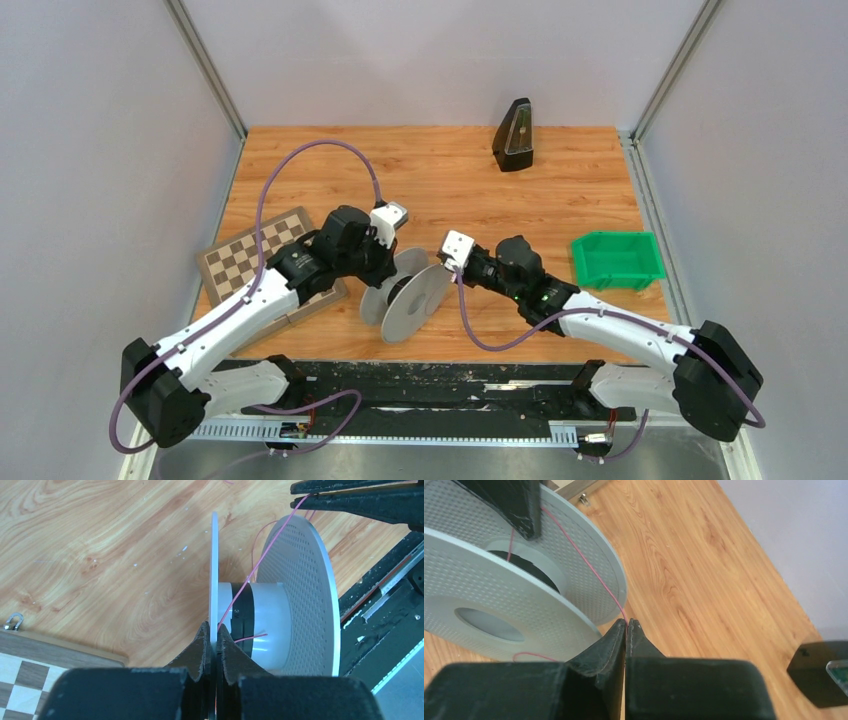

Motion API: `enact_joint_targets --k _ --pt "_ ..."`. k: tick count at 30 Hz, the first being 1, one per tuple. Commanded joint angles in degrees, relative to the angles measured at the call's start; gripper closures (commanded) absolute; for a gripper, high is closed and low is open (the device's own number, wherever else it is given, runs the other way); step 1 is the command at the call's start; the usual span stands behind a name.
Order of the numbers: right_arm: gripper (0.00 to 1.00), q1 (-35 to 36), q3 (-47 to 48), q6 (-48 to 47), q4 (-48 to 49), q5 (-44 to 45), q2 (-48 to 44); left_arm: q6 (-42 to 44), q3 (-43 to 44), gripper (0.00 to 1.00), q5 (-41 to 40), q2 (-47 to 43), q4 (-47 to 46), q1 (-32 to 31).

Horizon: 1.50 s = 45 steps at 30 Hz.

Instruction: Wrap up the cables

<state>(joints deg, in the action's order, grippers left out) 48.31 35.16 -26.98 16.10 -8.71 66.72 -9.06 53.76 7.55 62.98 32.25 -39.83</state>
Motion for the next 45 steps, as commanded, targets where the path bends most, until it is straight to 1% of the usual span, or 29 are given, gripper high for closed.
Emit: enact_joint_targets --k 1,4,7,9,11,14,17,20,27,38,41,45 --pt "0.96 0.58 -3.08 8.47 -0.32 5.61 -3.55 -0.75 2.34 1.0 0.61 -4.76 -1.71 0.2" --pt "0.94 0.7 -3.36 11.49 -1.42 10.55 -5.36 -1.05 4.34 1.0 -0.08 -4.78 -0.12 0.2" --pt "0.84 0.76 -1.66 16.37 -5.19 15.78 -8.15 -1.51 6.82 1.0 -2.54 -4.32 1.94 0.18" --pt "0.75 0.73 -1.05 20.44 -7.89 15.76 -11.19 -2.16 8.2 1.0 -4.85 -4.49 3.8 0.21" --pt "0.67 0.74 -2.88 21.73 -7.81 12.57 -14.82 -2.71 9.39 1.0 -6.18 -5.04 4.69 0.19" --pt "0.56 0.78 -8.89 20.89 -1.89 4.9 -20.76 -3.9 10.63 1.0 -6.98 -6.37 5.39 0.2" --pt "0.48 0.79 -14.23 21.33 4.15 -0.79 -24.63 -4.47 12.32 1.0 -7.07 -7.86 6.29 0.2" --pt "0.44 0.81 -17.4 22.87 9.08 -3.28 -26.05 -5.1 13.69 1.0 -7.09 -8.62 7.17 0.17" --pt "0.4 1.81 -19.77 23.8 14.44 -6.89 -21.38 -6.18 17.44 1.0 -3.49 -9.93 8.47 0.2" --pt "0.38 6.07 -21.97 23.98 30.88 -5.91 -8.72 -8.32 19.29 1.0 -0.2 -12.01 9.16 0.19" --pt "0.33 7.61 -22.38 21.57 34.42 -4.5 -5.71 -8.84 19.64 1.0 0.1 -12.05 9.42 0.22" --pt "0.32 8.37 -22.62 17.62 36.84 -1.57 -4.08 -8.45 19.8 1.0 1.06 -12.68 9.83 0.2"
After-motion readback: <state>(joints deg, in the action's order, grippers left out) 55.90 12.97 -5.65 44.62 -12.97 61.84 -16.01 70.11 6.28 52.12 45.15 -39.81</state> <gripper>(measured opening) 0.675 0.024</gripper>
